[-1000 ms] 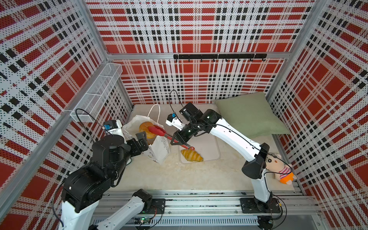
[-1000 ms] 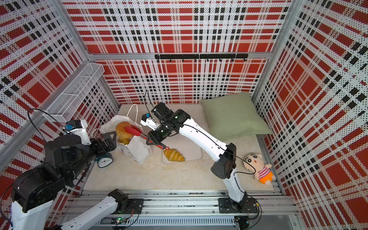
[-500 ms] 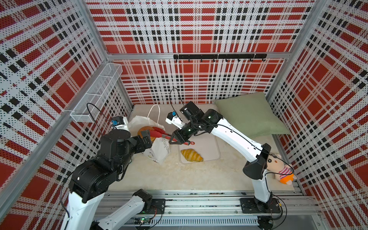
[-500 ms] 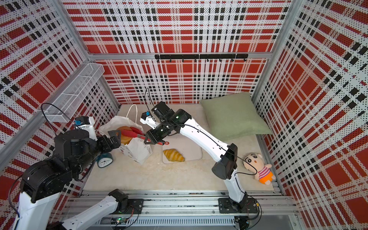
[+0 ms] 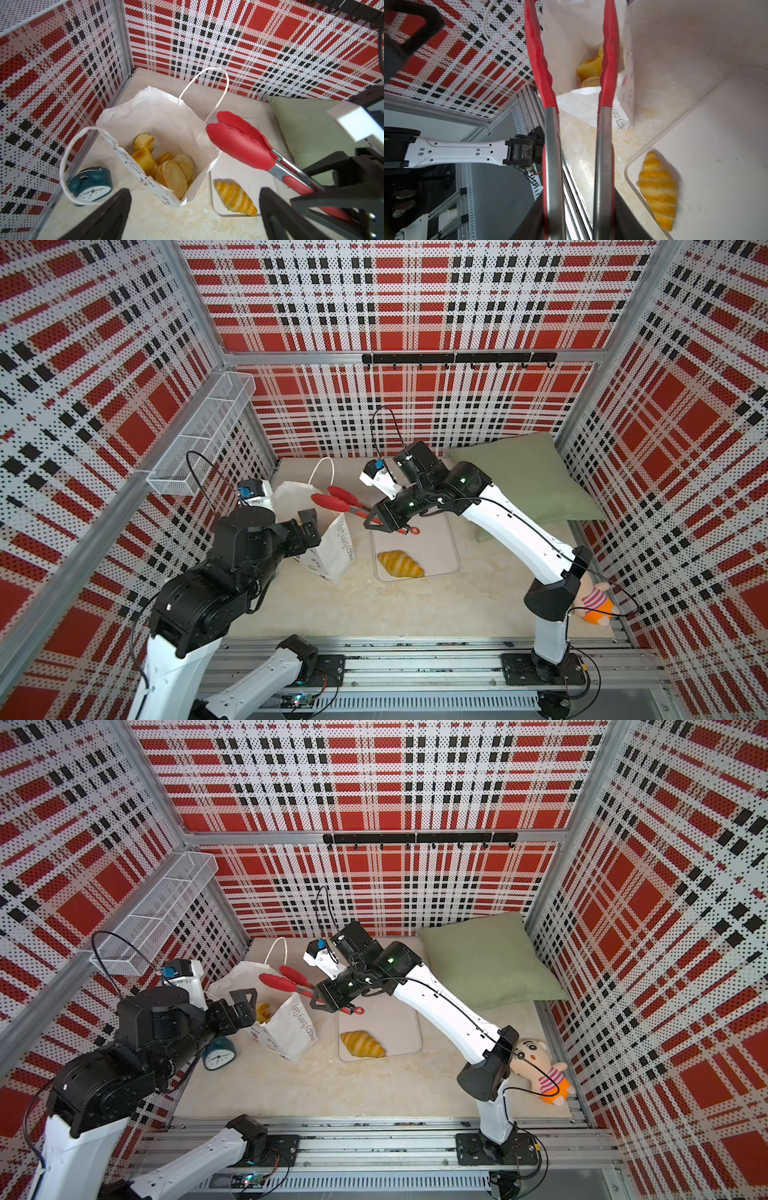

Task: Pack bread into a paper bag
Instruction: Pick up the fake bread from the plate.

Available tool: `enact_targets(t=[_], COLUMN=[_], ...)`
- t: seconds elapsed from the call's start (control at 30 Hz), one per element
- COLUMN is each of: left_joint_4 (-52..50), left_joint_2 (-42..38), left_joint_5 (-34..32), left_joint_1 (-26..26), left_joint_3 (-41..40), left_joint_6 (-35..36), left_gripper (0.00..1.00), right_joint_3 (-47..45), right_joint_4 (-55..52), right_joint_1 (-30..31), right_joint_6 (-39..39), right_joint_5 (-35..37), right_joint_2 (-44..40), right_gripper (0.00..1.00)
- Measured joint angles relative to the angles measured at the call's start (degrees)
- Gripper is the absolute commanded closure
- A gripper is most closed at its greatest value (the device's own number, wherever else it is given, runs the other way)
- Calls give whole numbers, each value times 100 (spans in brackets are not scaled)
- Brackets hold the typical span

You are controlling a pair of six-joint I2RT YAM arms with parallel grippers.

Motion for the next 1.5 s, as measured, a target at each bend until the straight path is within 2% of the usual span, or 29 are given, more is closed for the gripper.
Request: enact_targets(t=[0.2,0.33,0.5,0.8,1.4,1.43,1.5], left_joint_4=[0,0,2,2,0,0,0], left_joint_2=[-105,-105,-83,-116,-216,-216,-216], left_joint_5=[0,11,98,203,212,210,210], left_joint_1=[0,0,0,0,0,0,0], left_joint_3=[-37,-109,-120,-144,-280,-280,-280], left_joint_6=[0,20,28,26,17,15,15], left_gripper=[1,1,1,1,1,1,1], right_joint_3=[-2568,-3600,-4310,-4465,-4465,-4465,-4461], right_joint_4=[-372,-533,-568,-459,-142,-129,-120], right_joint_1=[-763,-796,-730,-730,-389,-385,-365], right_joint_6=[-214,-306,-531,-782,-920,-922,-940], right_joint_5=[640,824,1019,1491,1375,1373,1370], right_joint_2=[-1563,-2142,-2260,-1770,-964,-887,-743], right_gripper=[55,52,52,50,51,53,66])
